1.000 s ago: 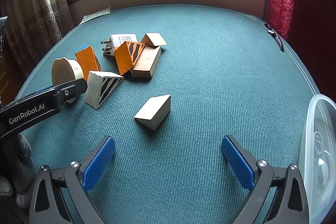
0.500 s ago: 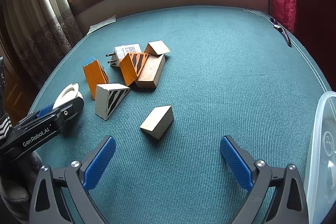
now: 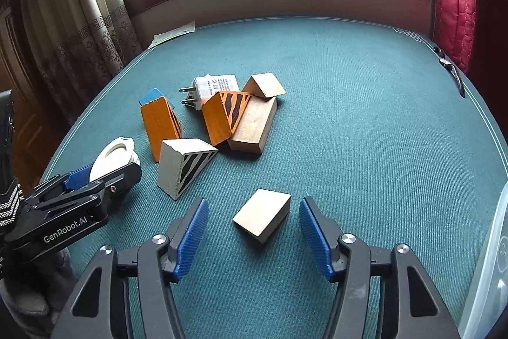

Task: Organize rigid objects
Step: 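Grasp the pale wooden wedge with the right tool while the left tool holds the tape roll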

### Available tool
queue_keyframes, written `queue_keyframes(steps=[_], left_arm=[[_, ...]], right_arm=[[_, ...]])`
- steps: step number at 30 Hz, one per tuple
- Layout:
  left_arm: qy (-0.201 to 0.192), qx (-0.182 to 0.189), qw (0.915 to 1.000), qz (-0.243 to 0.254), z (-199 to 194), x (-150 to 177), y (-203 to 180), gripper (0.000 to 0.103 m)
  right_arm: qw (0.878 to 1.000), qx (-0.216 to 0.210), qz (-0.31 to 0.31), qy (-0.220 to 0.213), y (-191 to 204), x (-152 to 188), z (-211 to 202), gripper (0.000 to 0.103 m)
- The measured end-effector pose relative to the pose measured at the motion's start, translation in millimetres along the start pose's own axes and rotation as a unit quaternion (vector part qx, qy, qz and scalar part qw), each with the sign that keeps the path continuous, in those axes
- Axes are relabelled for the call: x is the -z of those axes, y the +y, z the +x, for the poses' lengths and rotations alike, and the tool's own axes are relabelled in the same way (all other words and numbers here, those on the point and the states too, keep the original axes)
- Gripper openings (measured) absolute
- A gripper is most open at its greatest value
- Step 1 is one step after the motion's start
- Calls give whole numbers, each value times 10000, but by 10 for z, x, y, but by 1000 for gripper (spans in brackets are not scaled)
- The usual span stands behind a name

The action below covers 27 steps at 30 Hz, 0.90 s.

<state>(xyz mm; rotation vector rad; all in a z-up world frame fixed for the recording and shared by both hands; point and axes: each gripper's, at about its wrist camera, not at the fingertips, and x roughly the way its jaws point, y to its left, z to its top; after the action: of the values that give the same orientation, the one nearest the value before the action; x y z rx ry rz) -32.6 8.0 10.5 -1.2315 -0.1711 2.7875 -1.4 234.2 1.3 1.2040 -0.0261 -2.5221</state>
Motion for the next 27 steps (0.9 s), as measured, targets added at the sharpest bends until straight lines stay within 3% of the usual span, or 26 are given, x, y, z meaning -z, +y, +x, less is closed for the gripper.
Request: queue_keyframes(steps=[5,13,27], left_arm=[[-2,-15,10000,3,2,1,2,67],[-8,-64,10000,8,7,1,18,67],[8,-141,9999,71,28,-5,-5,68]], right_arm=[[9998,-207,-39,53,-2,32,-26,50],[9987,-393,-243,218,79,236,-179,50],[9998,212,-62,24,122,163,-84,46]])
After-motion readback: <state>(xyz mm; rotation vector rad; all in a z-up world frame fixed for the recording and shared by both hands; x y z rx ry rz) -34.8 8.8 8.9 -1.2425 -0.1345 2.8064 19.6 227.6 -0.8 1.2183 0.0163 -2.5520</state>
